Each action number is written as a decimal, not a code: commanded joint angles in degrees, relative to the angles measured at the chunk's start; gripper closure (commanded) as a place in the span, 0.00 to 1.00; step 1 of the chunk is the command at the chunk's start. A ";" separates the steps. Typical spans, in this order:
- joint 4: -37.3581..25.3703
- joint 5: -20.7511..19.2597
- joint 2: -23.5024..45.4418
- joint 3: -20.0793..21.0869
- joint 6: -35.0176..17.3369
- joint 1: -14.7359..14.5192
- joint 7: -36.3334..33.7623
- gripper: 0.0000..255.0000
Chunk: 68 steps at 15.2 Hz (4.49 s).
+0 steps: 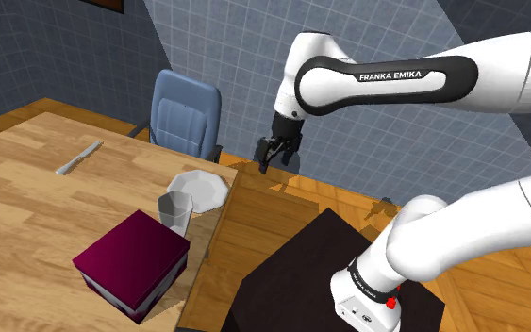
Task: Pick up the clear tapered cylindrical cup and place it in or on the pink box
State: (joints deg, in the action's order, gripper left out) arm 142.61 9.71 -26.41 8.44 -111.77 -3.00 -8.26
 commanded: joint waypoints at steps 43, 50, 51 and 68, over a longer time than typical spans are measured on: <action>-22.02 -7.95 50.75 5.36 -35.96 -7.29 -10.93 1.00; -22.05 -7.40 48.30 5.77 -33.52 -6.94 -10.80 1.00; -22.09 -7.26 47.70 5.86 -32.89 -6.86 -10.76 1.00; -24.66 -5.20 38.81 6.85 -21.62 -5.86 -10.36 1.00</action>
State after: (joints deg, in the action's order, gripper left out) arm 118.20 4.43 12.86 15.23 -134.07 -8.85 -18.55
